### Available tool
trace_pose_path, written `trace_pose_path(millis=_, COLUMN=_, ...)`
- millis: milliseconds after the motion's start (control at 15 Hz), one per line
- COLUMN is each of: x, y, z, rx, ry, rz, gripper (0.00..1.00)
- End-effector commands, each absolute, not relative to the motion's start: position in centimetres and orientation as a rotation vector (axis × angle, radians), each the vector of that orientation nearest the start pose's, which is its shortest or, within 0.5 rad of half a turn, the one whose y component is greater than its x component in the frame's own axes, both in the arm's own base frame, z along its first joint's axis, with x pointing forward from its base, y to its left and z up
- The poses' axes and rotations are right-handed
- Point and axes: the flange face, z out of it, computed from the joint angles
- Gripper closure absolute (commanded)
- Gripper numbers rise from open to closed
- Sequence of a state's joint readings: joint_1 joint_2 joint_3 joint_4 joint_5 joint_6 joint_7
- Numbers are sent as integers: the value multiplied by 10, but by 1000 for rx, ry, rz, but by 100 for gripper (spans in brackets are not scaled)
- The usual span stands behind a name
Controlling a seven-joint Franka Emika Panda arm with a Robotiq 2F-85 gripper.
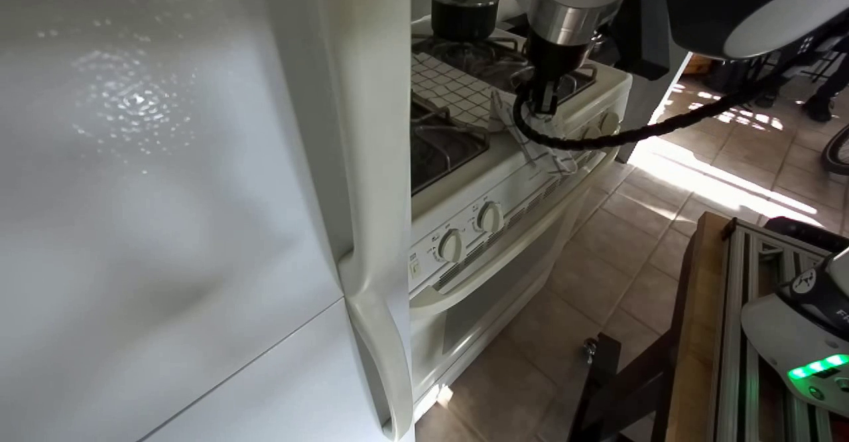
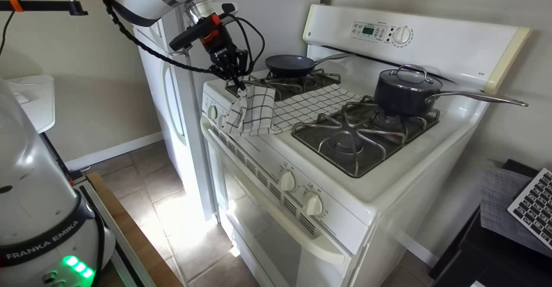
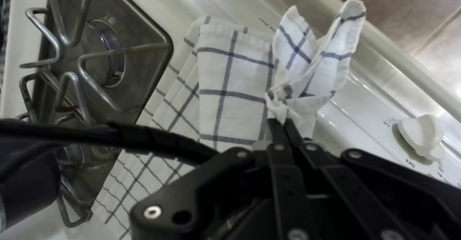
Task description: Fold the tea towel on the stove
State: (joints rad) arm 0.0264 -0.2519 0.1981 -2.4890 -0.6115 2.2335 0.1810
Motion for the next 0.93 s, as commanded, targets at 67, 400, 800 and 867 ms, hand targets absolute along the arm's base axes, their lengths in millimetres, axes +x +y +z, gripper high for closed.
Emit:
trace_pose_path(millis=67, x=446, y=82, z=389, rx=2559, ry=583, rz=120, gripper=98)
trace_pose_path(millis=400, x=450, y=82, z=388, rx=2559, ry=599, rz=114, gripper=98)
trace_pose_path(millis=800, x=464, y=76, z=407, rx=2495, ry=680, rz=191, gripper=99)
trace_pose_path(millis=867, x=468, y=74, z=409, rx=2485, ry=701, rz=199, gripper=99)
